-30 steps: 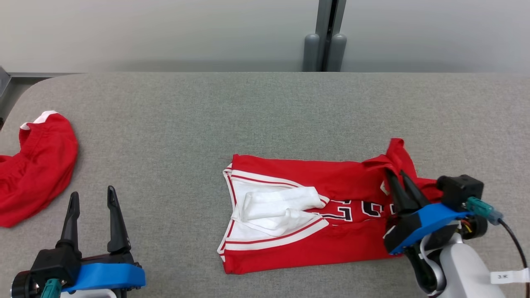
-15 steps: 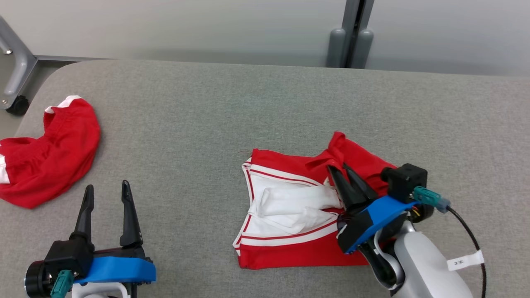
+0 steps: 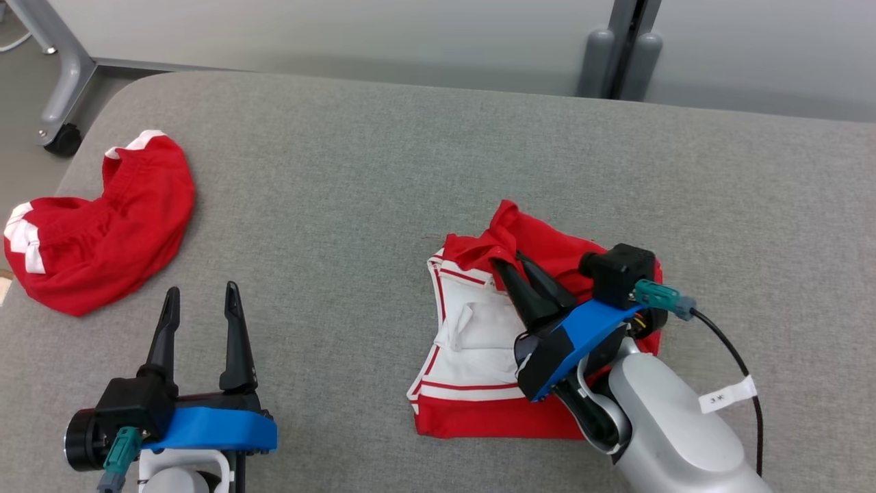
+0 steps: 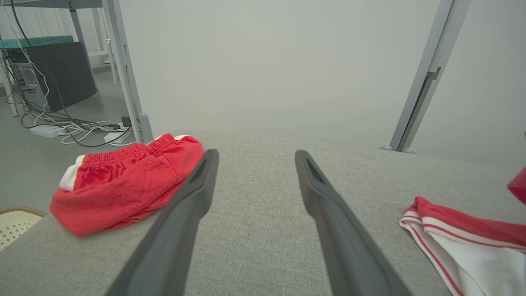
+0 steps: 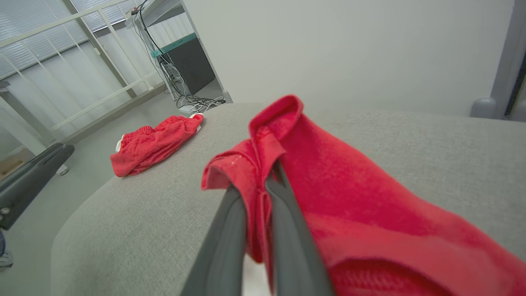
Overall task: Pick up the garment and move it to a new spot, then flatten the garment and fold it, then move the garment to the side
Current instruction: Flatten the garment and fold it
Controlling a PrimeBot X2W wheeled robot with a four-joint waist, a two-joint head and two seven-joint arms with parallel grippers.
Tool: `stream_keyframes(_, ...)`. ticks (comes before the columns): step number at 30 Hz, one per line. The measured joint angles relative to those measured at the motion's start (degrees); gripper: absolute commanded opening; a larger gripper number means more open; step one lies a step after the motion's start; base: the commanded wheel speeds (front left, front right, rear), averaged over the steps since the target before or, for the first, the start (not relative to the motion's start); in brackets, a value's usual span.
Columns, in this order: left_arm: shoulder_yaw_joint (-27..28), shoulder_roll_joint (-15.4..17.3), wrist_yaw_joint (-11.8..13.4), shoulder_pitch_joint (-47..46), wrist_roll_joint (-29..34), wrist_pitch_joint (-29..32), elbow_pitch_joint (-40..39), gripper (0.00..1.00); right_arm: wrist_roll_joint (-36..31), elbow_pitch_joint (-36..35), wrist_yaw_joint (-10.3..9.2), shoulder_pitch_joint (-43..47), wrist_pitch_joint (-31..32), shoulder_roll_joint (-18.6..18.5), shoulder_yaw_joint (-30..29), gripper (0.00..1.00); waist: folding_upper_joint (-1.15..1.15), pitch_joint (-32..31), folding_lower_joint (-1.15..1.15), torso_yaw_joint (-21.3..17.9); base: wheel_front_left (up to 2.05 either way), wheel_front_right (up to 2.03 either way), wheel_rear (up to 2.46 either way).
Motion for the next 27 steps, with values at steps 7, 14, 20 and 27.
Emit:
stream_keyframes(7,-0.25,0.00,0.38,-0.88,-0.44,0.00,0.38,1.00,1.92,3.46,0.00,-1.86,-2.01,0.04,3.13,1.00,0.00,0.63,0.01,0.56,0.00,0.00,0.00)
stream_keyframes(14,0.34,0.00,0.52,-0.36,-0.26,0.00,0.02,1.00,-1.74,3.59,0.01,-1.96,-4.89,0.09,-1.02,1.00,0.00,-0.45,0.00,-1.17,0.00,0.00,0.00)
stream_keyframes(20,1.23,-0.01,0.52,0.43,0.19,0.00,-0.66,1.00,-8.29,0.76,0.01,1.61,-5.35,-2.00,-11.23,1.00,0.00,-1.64,0.00,-2.74,0.00,0.00,0.00)
stream_keyframes(27,1.51,-0.01,0.38,0.90,0.26,0.00,-1.21,1.00,-10.81,-3.64,0.00,7.48,-2.07,-4.81,-20.02,1.00,0.00,-1.77,0.00,-3.26,0.00,0.00,0.00)
